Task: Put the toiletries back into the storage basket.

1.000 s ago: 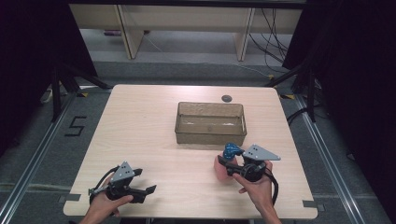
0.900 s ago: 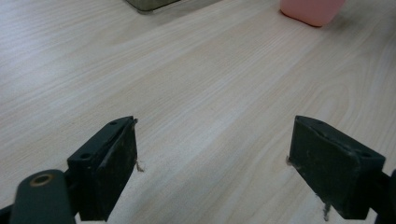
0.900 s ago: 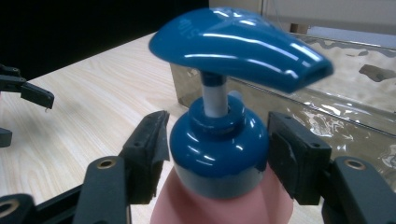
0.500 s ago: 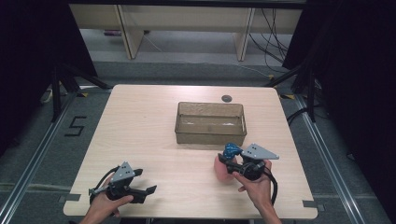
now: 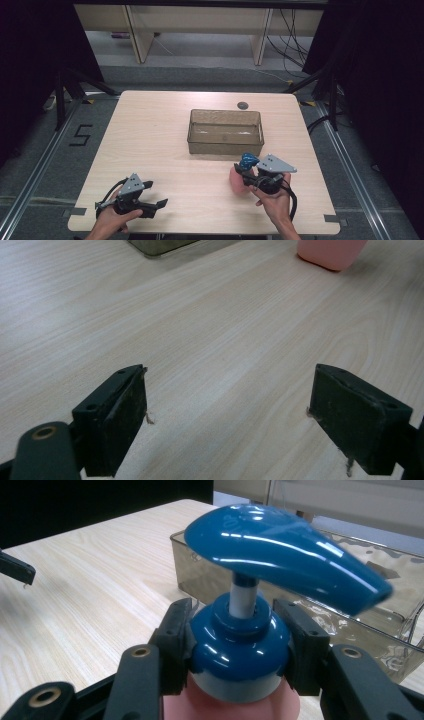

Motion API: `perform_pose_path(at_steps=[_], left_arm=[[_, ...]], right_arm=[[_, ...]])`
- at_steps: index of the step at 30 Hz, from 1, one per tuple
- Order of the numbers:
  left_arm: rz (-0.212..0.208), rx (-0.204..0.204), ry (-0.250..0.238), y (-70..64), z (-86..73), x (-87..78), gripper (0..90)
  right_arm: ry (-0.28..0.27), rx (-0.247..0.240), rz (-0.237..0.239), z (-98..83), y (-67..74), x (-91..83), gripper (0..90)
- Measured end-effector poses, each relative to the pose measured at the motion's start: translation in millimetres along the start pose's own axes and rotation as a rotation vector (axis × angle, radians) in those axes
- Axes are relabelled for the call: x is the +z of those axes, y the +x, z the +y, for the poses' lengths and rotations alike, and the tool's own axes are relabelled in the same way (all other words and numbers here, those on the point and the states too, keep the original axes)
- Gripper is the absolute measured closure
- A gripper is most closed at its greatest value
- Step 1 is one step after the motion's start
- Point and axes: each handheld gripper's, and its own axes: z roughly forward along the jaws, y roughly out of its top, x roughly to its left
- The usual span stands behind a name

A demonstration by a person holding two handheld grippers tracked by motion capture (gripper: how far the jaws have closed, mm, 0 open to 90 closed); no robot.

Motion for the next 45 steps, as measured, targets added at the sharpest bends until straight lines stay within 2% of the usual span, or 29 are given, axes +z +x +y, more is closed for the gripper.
perform_pose_path(at_steps=[1, 3, 4, 8, 13, 16, 17, 20, 21, 22, 23, 26, 29, 31, 32, 33, 36, 38, 39, 41, 45], left_arm=[[-0.001, 0.000, 0.000, -0.1, -0.1, 0.0, 14.7], [-0.002, 0.000, 0.001, -0.1, -0.2, 0.0, 14.7], [-0.002, 0.000, 0.001, -0.1, -0.1, -0.1, 14.7], [0.005, 0.001, -0.004, -2.0, 0.5, -1.0, 14.8], [0.005, -0.001, -0.003, -0.2, -1.9, -2.5, 14.7], [0.011, 0.004, -0.005, 0.3, -1.4, -3.9, 14.7], [0.011, 0.009, -0.004, 0.7, -1.2, -4.1, 14.7], [0.004, 0.000, -0.003, -0.2, -2.2, -2.7, 14.7], [0.004, -0.003, -0.001, -0.3, -2.2, -2.5, 14.7], [0.003, -0.003, -0.002, -0.3, -2.1, -2.3, 14.8], [0.005, -0.002, -0.004, -0.1, -1.9, -2.3, 14.7], [0.009, -0.002, -0.008, -0.1, -1.9, -2.4, 14.7], [0.006, 0.000, 0.001, 0.8, -1.9, -2.7, 14.8], [0.013, 0.007, 0.007, 1.1, -2.0, -3.0, 14.7], [0.004, 0.000, -0.006, 1.0, -2.5, -2.3, 14.8], [0.006, -0.001, 0.001, 1.2, -2.0, -2.4, 14.8], [0.006, 0.000, -0.003, 1.4, -2.5, -2.3, 14.8], [0.006, -0.008, -0.007, 1.5, -2.8, -2.1, 14.8], [0.011, -0.012, -0.006, 1.3, -2.2, -2.1, 14.8], [0.011, -0.011, -0.006, 1.1, -2.3, -2.4, 14.8], [0.015, -0.012, -0.006, 1.3, -2.2, -2.1, 14.7]], right_arm=[[-0.010, -0.003, 0.013, 0.6, -1.3, 0.1, 53.1], [-0.004, -0.008, -0.006, 1.5, -1.1, -1.4, 53.1], [-0.006, 0.003, -0.005, 1.9, -0.6, -2.4, 53.1], [-0.024, -0.004, 0.009, 4.7, -5.5, -2.6, 53.1], [-0.023, 0.022, 0.000, 13.0, -3.7, -5.0, 53.1], [-0.031, 0.013, -0.002, 16.6, -4.4, -5.1, 53.1], [-0.037, -0.007, -0.009, 20.0, -5.7, -4.6, 53.1], [-0.028, -0.005, -0.004, 23.6, -7.0, -4.4, 53.1], [-0.034, 0.013, -0.003, 24.3, -6.3, -3.3, 53.1], [-0.041, -0.005, 0.004, 25.3, -8.4, -2.3, 53.1], [-0.026, -0.003, -0.006, 26.4, -8.6, -3.6, 53.1], [-0.033, 0.003, -0.008, 29.7, -9.9, -2.7, 53.1], [-0.043, -0.011, -0.012, 36.1, -12.7, -4.4, 53.1], [-0.050, -0.002, -0.018, 39.6, -13.4, -5.9, 53.1], [-0.054, -0.005, -0.009, 41.4, -14.7, -6.2, 53.1], [-0.052, -0.009, -0.025, 43.3, -15.4, -7.6, 53.2], [-0.052, -0.014, -0.027, 46.9, -17.8, -9.1, 53.1], [-0.058, 0.013, -0.021, 50.0, -18.0, -9.2, 53.1], [-0.053, -0.009, -0.028, 54.1, -21.5, -10.6, 53.1], [-0.058, -0.013, -0.028, 57.6, -23.1, -10.6, 53.1], [-0.057, 0.005, -0.023, 65.0, -24.6, -10.6, 53.1]])
